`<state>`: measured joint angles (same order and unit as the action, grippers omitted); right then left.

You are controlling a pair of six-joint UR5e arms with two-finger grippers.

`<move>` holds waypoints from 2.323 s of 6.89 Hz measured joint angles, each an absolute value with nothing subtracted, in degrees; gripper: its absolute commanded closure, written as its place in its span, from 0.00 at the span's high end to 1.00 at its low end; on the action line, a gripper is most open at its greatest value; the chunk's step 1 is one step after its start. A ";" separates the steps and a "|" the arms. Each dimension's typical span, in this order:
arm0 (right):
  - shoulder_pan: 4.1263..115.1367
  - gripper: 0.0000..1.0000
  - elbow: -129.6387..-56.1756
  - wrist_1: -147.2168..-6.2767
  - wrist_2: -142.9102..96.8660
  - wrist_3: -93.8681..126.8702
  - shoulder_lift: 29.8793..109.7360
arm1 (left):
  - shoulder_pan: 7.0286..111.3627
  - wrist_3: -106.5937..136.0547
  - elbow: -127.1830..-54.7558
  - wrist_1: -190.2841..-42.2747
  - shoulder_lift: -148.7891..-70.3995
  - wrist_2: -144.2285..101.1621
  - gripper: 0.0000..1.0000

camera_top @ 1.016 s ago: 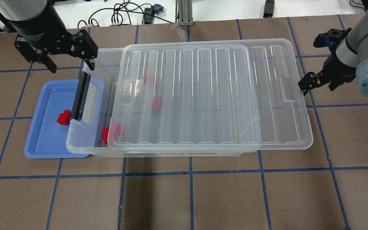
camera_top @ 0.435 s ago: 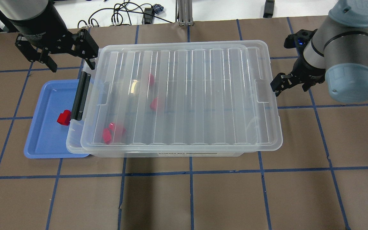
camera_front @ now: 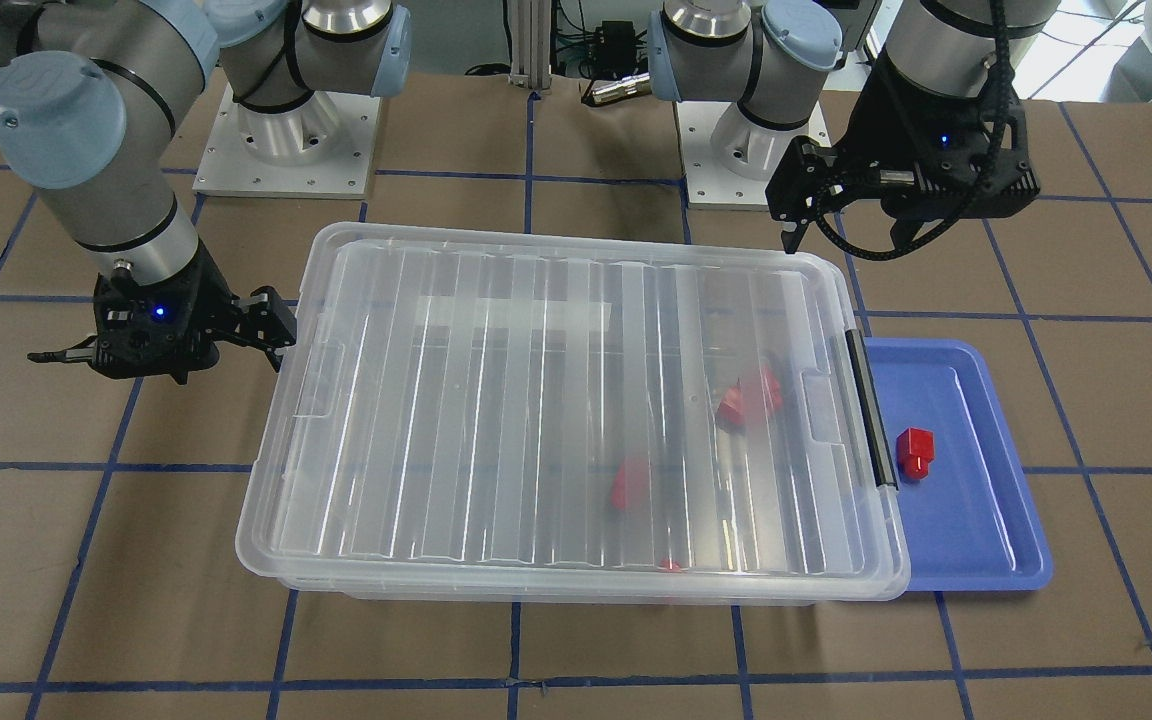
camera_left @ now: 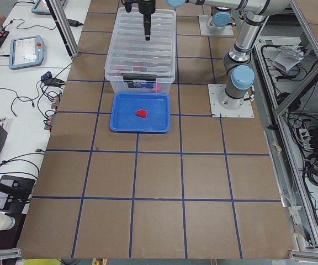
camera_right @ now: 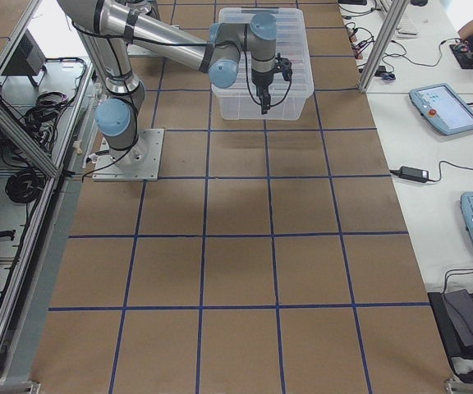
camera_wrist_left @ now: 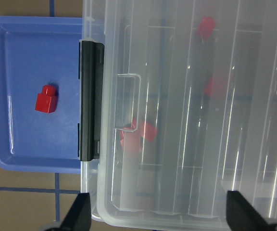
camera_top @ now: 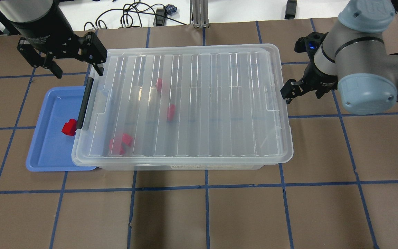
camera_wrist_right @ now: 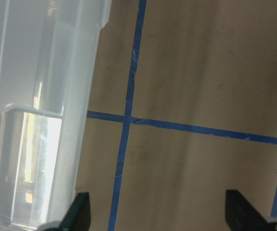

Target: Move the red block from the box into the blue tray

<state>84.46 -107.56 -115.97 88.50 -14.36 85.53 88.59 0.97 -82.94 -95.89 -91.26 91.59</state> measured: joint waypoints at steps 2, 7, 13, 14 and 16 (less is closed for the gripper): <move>84.00 1.00 -106.55 -115.95 88.58 -14.56 85.50 | 88.62 0.97 -82.97 -95.89 -91.21 91.54 1.00; 84.90 1.00 -91.10 -99.26 88.54 -13.78 88.40 | 88.68 0.95 -83.14 -95.83 -90.94 91.58 1.00; 90.24 1.00 -85.43 -90.54 88.56 -5.49 88.08 | 88.77 0.97 -83.14 -95.80 -91.02 91.58 1.00; 90.26 1.00 -85.44 -90.53 88.57 -5.46 88.08 | 88.77 0.97 -83.14 -95.80 -91.04 91.58 1.00; 90.26 1.00 -85.46 -90.58 88.59 -5.45 88.09 | 88.77 0.97 -83.14 -95.80 -91.03 91.58 1.00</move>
